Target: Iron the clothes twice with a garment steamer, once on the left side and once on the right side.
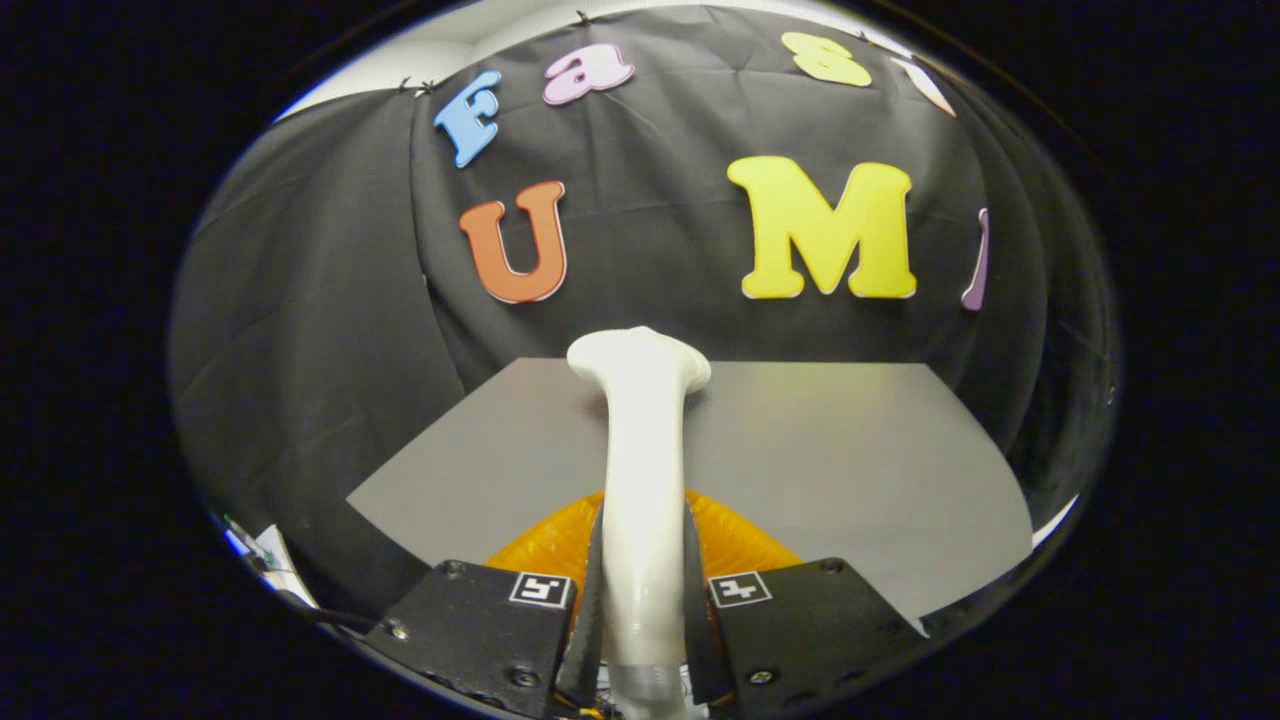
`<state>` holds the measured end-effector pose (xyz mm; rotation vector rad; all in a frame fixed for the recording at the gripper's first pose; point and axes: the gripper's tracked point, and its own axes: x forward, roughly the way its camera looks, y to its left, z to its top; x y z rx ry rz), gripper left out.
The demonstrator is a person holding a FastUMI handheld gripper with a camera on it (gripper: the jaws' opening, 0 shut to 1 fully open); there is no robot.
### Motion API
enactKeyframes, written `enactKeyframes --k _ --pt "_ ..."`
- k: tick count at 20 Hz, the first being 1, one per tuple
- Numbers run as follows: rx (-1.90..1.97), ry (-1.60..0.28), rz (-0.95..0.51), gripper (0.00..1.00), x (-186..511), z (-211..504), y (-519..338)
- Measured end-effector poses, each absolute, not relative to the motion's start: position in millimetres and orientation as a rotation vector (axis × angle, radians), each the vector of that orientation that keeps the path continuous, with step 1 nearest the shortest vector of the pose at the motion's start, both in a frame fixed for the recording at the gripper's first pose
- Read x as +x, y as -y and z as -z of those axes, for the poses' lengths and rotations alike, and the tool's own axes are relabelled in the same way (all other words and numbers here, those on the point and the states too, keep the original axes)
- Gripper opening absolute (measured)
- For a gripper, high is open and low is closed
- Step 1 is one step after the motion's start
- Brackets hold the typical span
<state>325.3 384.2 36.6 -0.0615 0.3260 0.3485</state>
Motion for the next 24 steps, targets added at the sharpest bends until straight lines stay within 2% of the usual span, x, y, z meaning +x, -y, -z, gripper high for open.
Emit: enactKeyframes --k 6,11,16,24 --pt "0.006 -0.198 -0.383 0.37 264 -110 -336" --pt "0.026 -0.041 -0.342 0.37 209 -180 -271" --pt "0.032 0.132 -0.229 0.37 167 -252 -177" --pt "0.029 0.242 0.007 0.36 169 -301 -42"
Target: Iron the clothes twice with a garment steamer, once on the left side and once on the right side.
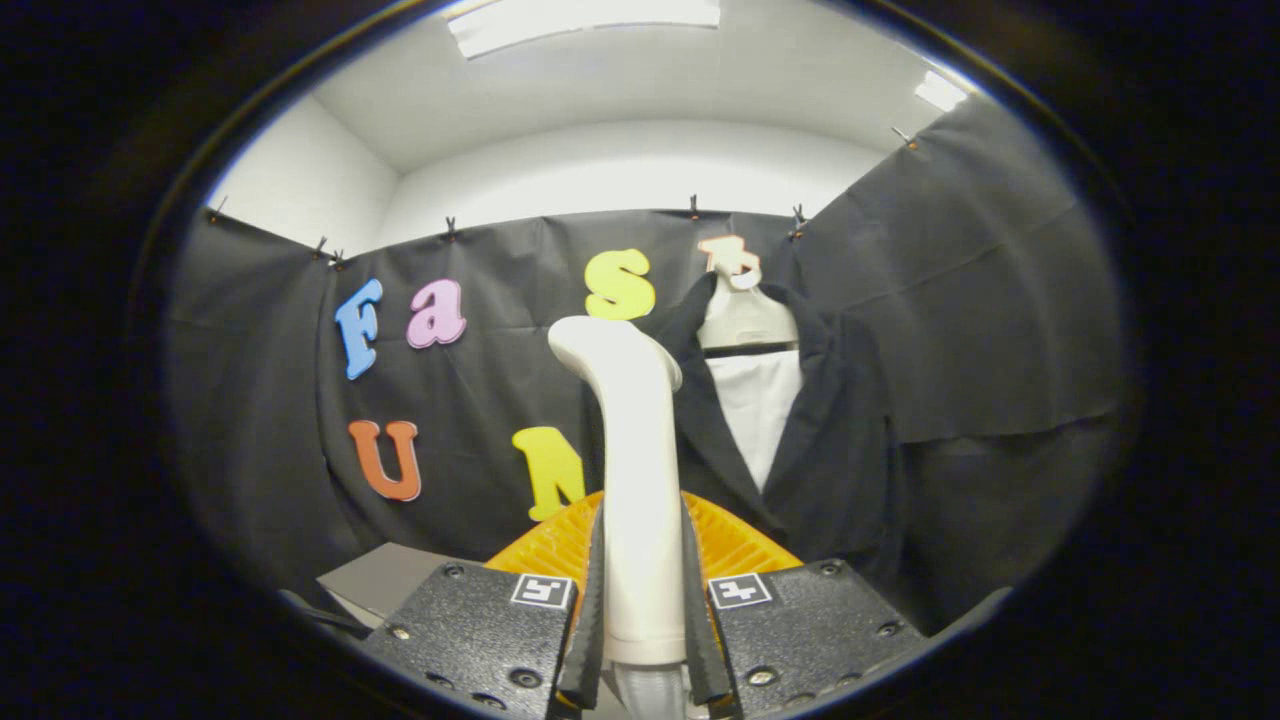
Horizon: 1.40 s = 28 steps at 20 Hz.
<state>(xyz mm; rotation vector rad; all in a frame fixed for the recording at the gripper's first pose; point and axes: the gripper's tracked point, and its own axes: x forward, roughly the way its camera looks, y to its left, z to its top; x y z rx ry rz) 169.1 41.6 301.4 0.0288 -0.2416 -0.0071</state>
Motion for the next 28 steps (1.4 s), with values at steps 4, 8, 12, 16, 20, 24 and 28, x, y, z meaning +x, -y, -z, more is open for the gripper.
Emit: enactKeyframes --k 4,8,12,16,20,24,28 --pt "0.015 0.236 0.018 0.36 194 -308 -22" --pt "0.034 0.206 0.013 0.36 221 -306 -14" --pt "0.045 0.161 0.012 0.37 239 -294 -8" --pt "0.025 0.136 0.022 0.36 241 -280 -4" --pt "0.006 0.111 0.033 0.36 238 -264 0" --pt "-0.002 0.071 0.045 0.36 238 -243 3" --pt "-0.003 0.034 0.065 0.37 236 -223 7"
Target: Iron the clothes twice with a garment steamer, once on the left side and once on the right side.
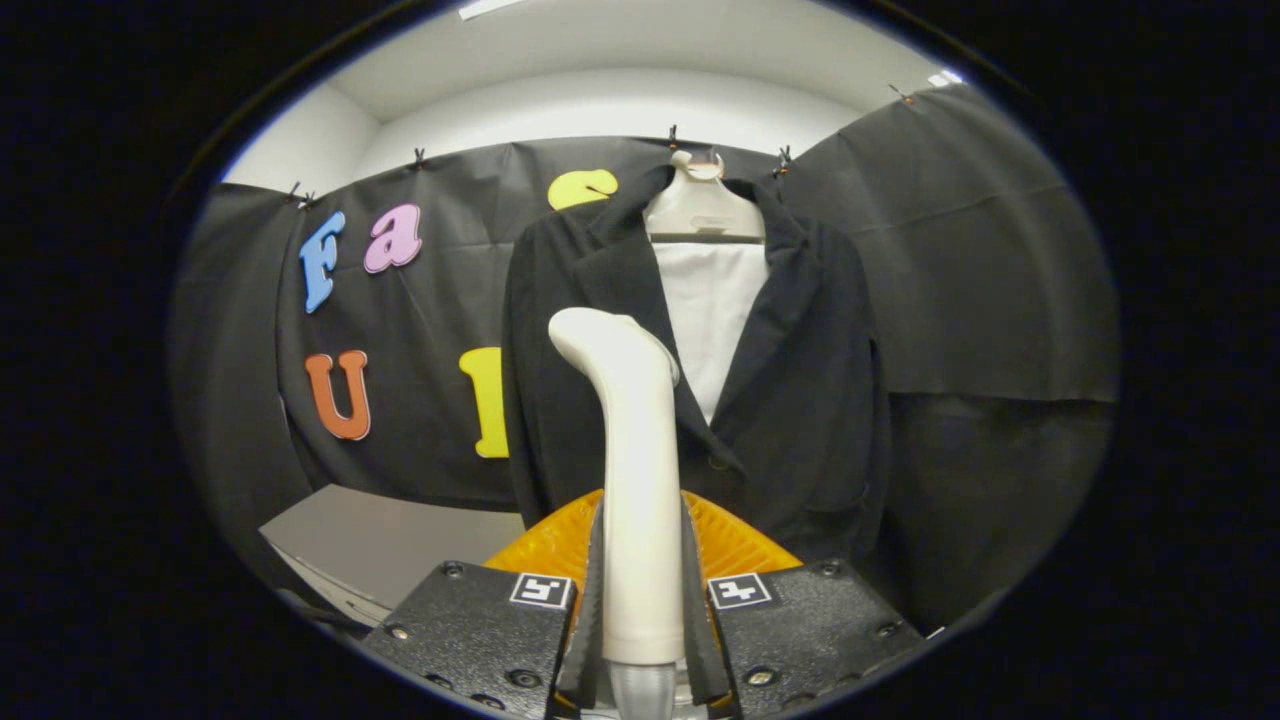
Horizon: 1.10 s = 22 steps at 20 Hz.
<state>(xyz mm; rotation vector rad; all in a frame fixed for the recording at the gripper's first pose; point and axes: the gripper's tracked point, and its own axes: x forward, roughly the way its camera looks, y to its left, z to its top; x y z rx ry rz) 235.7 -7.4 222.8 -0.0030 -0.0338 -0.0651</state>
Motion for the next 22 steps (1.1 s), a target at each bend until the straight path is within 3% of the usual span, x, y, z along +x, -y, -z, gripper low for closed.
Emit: enactKeyframes --k 22 --pt "-0.043 -0.18 0.11 0.37 234 -98 13"
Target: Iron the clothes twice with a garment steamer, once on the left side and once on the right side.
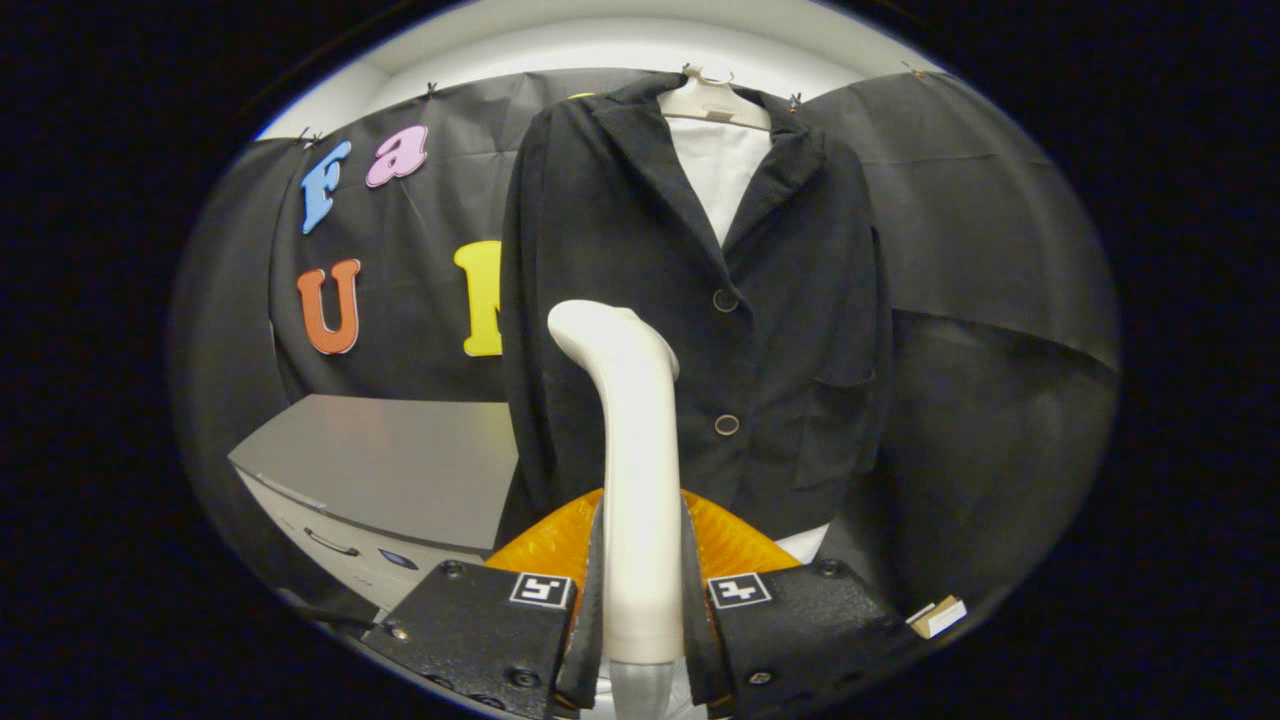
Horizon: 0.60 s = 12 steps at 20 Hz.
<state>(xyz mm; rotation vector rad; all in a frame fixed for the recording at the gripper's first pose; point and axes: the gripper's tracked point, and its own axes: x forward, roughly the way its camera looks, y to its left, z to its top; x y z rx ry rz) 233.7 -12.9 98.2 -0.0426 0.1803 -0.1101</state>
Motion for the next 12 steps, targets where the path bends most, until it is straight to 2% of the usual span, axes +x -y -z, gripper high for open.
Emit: enactKeyframes --k 12 --pt "-0.025 -0.296 0.139 0.37 227 -38 38"
